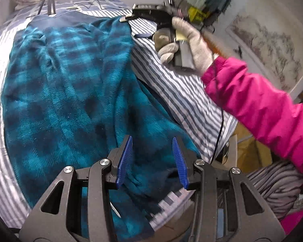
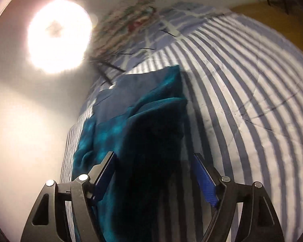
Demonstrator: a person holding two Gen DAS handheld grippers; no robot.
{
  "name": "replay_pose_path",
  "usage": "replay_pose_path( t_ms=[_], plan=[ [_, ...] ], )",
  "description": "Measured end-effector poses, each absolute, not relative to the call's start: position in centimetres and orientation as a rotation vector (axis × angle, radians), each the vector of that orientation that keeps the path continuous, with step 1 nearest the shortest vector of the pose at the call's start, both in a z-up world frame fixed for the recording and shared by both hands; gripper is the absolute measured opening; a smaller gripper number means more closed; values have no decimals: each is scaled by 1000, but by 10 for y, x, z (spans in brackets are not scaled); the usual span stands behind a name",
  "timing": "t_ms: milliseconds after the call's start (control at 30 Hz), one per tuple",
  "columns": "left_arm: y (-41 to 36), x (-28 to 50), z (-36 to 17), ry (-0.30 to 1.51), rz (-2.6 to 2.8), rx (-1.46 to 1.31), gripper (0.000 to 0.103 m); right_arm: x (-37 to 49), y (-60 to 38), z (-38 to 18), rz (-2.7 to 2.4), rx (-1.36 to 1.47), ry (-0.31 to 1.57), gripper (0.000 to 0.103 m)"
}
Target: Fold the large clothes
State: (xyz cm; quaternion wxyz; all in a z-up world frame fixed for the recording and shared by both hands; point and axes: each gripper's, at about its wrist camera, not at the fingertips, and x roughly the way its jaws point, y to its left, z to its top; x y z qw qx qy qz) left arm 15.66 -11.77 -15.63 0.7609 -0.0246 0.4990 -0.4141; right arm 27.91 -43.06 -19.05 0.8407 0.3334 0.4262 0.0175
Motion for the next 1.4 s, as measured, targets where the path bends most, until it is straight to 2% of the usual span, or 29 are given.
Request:
replay_pose_path(
  t_ms=[100, 167, 267, 500, 600, 733, 800, 867, 900, 1067, 1167, 1267, 1400],
  plan=[
    [-99, 168, -158, 1030, -928, -156, 41, 294, -438, -207, 79, 765, 902, 67],
    [-85, 175, -157, 969, -929, -214, 41, 304, -435, -208, 104, 752, 921, 34],
    [-57, 179, -159, 904, -924, -306, 41, 316, -420, -191, 95, 664, 949, 15],
    [-3, 170, -163, 809, -844, -351, 41, 350, -332, -138, -18, 210, 1020, 12],
    [16, 159, -154, 768, -817, -358, 41, 366, -279, -141, -39, 2, 1048, 11],
    [28, 155, -154, 764, -802, -371, 41, 390, -232, -168, -13, -96, 1096, 12],
    [30, 155, -157, 767, -793, -370, 41, 401, -216, -189, 19, -106, 1127, 22],
    [33, 155, -160, 772, -788, -376, 41, 409, -204, -205, 105, -87, 1173, 49],
    [34, 155, -162, 774, -782, -376, 41, 409, -203, -205, 129, -69, 1169, 51],
    [43, 153, -163, 768, -746, -378, 41, 391, -241, -158, 214, 161, 1034, 46],
    [48, 154, -167, 778, -709, -365, 41, 367, -274, -142, 165, 211, 986, 29],
    [46, 159, -174, 798, -689, -353, 41, 330, -286, -153, 166, 161, 1027, 20],
    [35, 162, -179, 816, -696, -331, 41, 300, -264, -197, 223, 80, 1119, 18]
  ],
)
